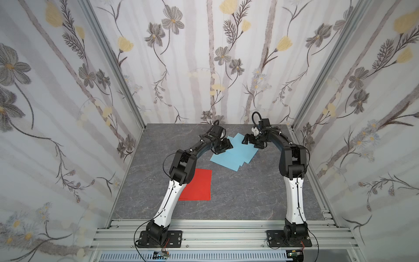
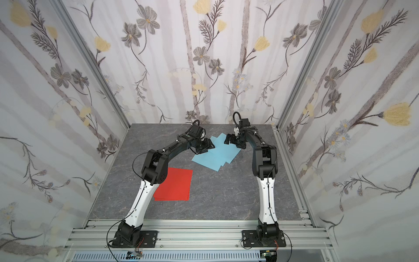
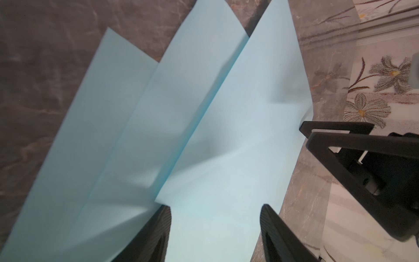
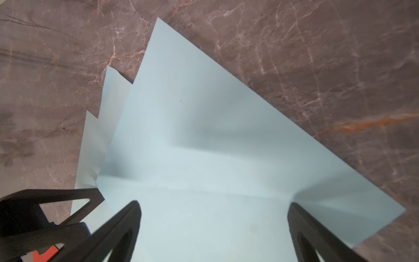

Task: Sort the scattered colored papers by color
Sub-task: Pick up the colored paper from the center of the board.

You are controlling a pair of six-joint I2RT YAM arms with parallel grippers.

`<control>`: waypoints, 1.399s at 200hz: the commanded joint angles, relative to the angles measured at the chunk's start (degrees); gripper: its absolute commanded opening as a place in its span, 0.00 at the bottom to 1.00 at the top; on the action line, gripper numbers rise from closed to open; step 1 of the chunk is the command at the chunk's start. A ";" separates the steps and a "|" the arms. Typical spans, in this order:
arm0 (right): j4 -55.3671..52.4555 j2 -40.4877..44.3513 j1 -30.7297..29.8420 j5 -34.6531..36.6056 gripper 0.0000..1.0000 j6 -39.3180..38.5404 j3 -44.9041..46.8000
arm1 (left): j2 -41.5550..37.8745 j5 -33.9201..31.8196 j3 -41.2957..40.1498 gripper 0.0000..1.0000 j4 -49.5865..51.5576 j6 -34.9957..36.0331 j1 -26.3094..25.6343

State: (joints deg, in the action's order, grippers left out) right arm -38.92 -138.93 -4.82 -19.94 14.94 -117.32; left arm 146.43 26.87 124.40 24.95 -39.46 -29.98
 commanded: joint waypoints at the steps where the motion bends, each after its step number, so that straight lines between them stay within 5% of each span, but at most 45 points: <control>1: -2.35 -0.46 -0.12 -0.38 1.00 0.52 0.98 | 1.23 -0.08 0.14 0.64 -0.63 -1.98 -0.25; 45: -2.26 -0.35 -0.10 -0.18 1.00 0.45 1.91 | -0.36 1.50 -2.20 0.64 -8.09 -5.29 -0.71; 109: -2.36 -0.38 -0.10 -0.26 1.00 0.44 1.92 | -4.86 3.34 -18.04 0.63 -40.83 -20.61 -0.37; 148: -2.31 -0.37 -0.12 -0.53 1.00 0.18 2.34 | -5.23 2.51 -19.71 0.48 -40.89 -19.57 -0.25; 172: -2.38 -0.30 -0.10 -0.70 1.00 0.09 2.40 | -5.41 1.69 -17.50 0.26 -35.04 -16.29 -0.26; 187: -2.30 -0.22 -0.11 -0.95 1.00 0.09 2.37 | -4.70 2.00 -15.87 0.00 -32.63 -15.30 -0.08; 280: -2.72 7.02 -0.04 -2.13 1.00 -0.52 0.22 | -3.17 3.48 -12.35 0.00 -29.59 -13.69 -0.33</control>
State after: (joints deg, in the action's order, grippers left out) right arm -40.01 -136.31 -4.86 -20.62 14.48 -115.66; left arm 142.85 29.23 110.67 -4.95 -54.00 -30.33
